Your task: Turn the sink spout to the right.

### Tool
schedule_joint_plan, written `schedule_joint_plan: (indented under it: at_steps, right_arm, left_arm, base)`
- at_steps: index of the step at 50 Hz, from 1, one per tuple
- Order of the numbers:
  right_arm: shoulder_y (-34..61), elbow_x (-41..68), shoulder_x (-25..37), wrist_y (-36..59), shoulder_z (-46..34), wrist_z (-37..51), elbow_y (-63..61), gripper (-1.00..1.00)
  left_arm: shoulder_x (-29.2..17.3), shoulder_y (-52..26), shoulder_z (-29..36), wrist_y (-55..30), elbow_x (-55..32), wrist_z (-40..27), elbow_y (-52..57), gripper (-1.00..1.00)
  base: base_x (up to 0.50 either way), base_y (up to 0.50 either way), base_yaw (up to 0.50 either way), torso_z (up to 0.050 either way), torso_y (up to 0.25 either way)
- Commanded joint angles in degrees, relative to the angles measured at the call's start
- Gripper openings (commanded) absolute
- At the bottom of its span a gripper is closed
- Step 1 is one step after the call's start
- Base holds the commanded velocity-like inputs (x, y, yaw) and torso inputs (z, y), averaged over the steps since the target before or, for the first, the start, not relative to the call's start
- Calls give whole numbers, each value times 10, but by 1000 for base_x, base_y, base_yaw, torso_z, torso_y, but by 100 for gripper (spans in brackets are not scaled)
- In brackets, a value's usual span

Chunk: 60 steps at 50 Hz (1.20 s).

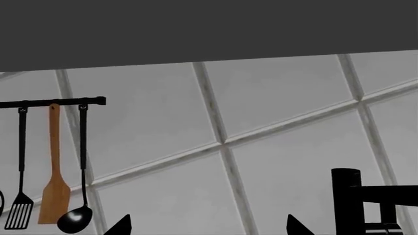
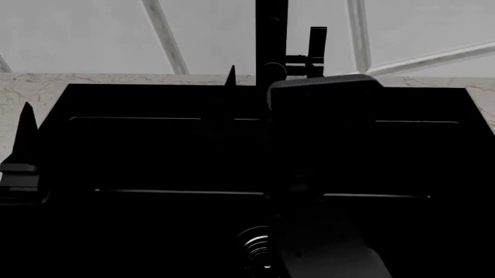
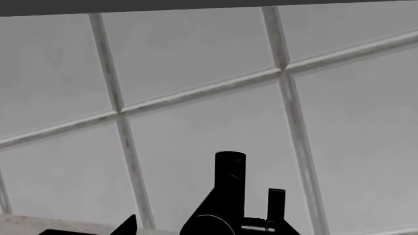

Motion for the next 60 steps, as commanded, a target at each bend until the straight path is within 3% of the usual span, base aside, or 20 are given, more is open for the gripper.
schedule_joint_plan:
  at_steps: [1,27,60]
  right_arm:
    - [-3,2,1,-12,-5,0,15,100]
    - [36,1,-9,-65,-10,-14,103,100]
    - [51,1,-2,-76,-27,-7,122,100]
  left_arm:
    - [-1,0,1,2,0,-2,-1,100]
    - [-4,0,3,4,-3,-4,-2,100]
    - [-7,-1,5,5,-8,-7,-5,100]
  base:
    - [0,0,0,0,0]
    - [0,0,0,0,0]
    - [0,0,0,0,0]
